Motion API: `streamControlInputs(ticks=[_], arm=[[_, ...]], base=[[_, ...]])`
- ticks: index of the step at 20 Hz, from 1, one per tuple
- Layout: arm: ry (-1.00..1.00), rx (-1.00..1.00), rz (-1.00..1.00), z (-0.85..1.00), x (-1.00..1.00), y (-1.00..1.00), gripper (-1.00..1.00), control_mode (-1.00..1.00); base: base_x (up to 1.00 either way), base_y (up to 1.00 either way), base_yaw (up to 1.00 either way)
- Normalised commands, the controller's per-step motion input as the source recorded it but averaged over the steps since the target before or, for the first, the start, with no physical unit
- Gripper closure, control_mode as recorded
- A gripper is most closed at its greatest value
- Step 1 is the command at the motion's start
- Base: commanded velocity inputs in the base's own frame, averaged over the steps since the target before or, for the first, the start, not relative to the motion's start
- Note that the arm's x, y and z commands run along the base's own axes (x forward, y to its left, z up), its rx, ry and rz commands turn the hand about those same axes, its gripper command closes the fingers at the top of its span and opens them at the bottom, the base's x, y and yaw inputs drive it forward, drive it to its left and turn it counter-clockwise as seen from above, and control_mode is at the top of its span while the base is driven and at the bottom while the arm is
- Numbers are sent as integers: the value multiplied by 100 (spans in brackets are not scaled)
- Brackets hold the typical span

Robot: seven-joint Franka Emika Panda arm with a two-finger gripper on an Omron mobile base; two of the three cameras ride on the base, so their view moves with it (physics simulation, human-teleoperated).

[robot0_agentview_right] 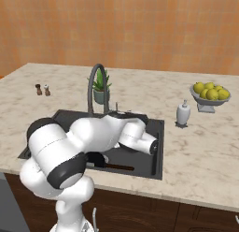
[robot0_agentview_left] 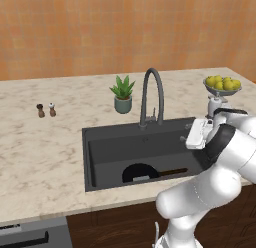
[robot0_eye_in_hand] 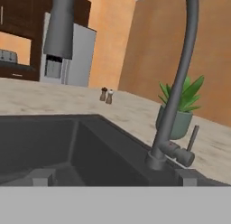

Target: Pick the pan and sponge and place them into the sink. Then turn on the water.

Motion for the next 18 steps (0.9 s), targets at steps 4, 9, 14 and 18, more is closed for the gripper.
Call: streamControlInputs(ticks=[4, 9, 14, 18], arm=[[-16, 13, -1, 8, 24, 0, -100, -100], [-7, 7, -1, 25, 41, 0, -100, -100], [0, 0, 0, 5, 52, -7, -100, -100], [0, 2, 0, 0, 17, 0, -100, -100]], base=[[0, 0, 0], [0, 0, 0], [0, 0, 0], [0, 0, 0]])
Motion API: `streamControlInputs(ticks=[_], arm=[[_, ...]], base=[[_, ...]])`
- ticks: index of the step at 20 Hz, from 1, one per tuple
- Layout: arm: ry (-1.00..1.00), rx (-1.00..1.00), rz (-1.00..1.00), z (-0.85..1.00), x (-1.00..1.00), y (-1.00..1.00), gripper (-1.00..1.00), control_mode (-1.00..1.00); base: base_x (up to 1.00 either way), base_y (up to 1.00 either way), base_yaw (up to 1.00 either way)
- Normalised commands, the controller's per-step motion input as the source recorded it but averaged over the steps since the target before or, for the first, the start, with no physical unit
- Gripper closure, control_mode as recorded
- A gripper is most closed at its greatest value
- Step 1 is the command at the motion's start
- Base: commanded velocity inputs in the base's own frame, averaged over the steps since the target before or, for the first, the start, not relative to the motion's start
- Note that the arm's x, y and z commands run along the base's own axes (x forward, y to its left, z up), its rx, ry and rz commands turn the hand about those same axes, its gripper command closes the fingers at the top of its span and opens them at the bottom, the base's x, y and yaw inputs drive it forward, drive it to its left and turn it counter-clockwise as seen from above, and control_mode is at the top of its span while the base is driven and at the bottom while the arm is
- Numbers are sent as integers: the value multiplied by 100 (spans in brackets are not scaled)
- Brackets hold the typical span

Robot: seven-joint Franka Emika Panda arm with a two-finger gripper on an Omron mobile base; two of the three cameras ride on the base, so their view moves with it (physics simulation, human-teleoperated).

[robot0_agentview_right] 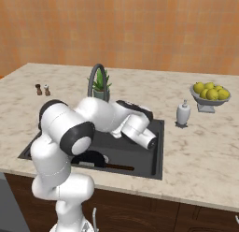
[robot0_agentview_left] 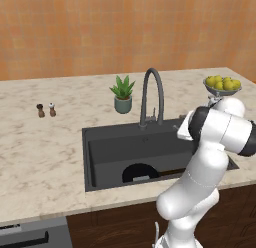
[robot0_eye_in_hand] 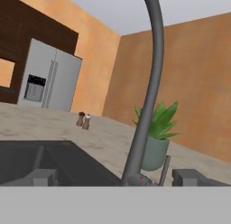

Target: Pick the pan and sponge and place them into the sink. Then turn on the water.

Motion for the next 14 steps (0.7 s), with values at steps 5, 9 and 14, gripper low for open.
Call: streamControlInputs(ticks=[5, 9, 14], arm=[[0, 5, 0, 0, 17, 0, -100, -100], [0, 3, 0, 5, 12, 0, -100, -100], [2, 0, 0, 3, 18, 11, -100, -100]], base=[[0, 0, 0], [0, 0, 0], [0, 0, 0]])
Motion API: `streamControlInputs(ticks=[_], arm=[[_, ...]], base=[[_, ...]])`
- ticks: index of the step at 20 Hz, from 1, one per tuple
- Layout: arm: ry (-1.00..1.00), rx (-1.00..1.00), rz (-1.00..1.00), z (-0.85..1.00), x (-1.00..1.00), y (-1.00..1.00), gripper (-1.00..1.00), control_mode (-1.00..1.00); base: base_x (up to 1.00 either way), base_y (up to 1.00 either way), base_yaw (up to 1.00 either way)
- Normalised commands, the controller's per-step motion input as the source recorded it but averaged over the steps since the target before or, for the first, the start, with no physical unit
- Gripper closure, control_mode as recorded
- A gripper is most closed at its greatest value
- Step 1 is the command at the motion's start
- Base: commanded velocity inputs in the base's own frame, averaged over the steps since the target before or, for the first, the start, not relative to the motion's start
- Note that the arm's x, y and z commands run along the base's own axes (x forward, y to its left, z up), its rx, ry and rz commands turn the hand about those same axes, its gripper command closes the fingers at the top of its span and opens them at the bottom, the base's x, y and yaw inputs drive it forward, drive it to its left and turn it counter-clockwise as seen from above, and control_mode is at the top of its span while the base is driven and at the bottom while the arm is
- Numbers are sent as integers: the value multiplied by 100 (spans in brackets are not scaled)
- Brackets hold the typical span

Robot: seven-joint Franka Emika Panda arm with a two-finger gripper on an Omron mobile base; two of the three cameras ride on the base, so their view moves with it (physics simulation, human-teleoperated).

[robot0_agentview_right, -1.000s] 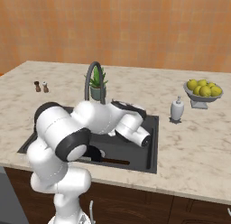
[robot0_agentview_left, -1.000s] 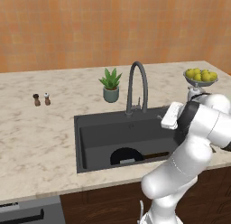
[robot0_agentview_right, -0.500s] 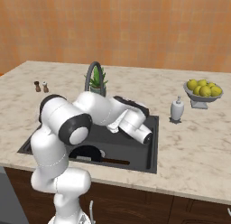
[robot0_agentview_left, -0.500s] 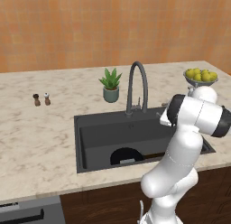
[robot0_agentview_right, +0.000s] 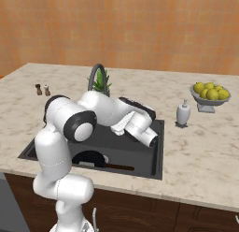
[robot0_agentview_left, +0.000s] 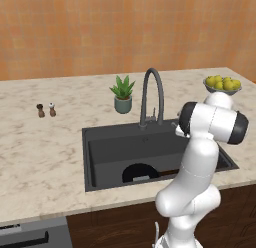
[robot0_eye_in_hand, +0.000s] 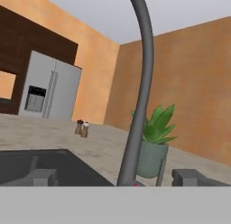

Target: Pick the pan and sponge and place them into the sink. Then turn on the water.

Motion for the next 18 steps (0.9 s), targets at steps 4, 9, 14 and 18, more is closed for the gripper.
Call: streamControlInputs(ticks=[4, 9, 14, 18], arm=[[2, 0, 0, 1, 11, 31, -100, -100], [8, 1, -3, 0, 10, 36, -100, -100], [8, 2, -11, 2, 43, 27, -100, -100], [8, 4, -17, 1, 31, 14, -100, -100]], base=[[0, 0, 0], [0, 0, 0], [0, 0, 0], [0, 0, 0]])
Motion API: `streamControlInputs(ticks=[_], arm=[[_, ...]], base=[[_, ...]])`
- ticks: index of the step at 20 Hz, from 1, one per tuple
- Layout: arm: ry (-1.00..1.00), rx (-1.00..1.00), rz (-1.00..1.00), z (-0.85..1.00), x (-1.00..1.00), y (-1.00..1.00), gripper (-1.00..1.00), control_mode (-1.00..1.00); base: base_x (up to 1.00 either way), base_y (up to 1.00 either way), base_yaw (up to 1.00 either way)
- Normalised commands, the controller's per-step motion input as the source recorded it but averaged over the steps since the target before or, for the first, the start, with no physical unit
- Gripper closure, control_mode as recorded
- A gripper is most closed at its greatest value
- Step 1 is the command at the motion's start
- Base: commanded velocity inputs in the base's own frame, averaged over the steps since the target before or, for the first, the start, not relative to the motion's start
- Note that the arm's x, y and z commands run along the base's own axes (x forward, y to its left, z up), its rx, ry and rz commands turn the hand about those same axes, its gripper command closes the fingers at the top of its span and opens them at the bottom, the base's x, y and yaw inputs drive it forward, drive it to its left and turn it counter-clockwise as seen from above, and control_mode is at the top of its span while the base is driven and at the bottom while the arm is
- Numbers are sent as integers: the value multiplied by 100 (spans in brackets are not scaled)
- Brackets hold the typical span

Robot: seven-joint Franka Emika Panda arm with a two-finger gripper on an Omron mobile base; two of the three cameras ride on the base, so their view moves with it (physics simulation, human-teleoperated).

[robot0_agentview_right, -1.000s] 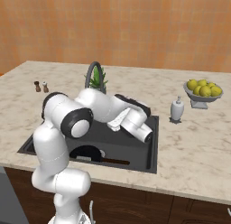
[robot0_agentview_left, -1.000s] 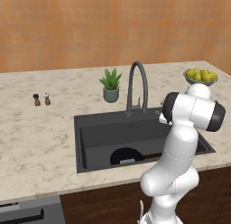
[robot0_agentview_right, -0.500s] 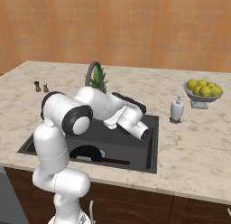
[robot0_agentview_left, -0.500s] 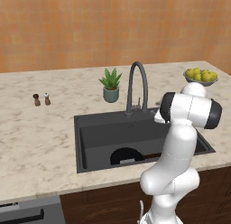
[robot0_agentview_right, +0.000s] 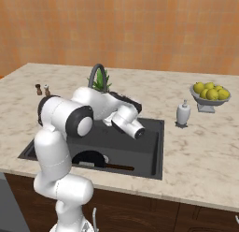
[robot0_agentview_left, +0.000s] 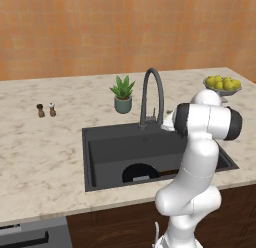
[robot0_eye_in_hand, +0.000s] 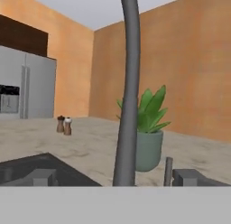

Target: Pick the pan and sponge and place them into the sink. Then turn on the water.

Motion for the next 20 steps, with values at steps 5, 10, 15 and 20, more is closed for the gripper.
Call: streamControlInputs(ticks=[5, 10, 15, 20], arm=[[11, 3, -17, 0, 32, 0, -100, -100], [8, 6, -14, 0, 32, 0, -100, -100], [1, 7, -9, -15, 34, 0, -100, -100], [0, 10, -1, -26, 40, -7, -100, -100]], base=[[0, 0, 0], [0, 0, 0], [0, 0, 0], [0, 0, 0]])
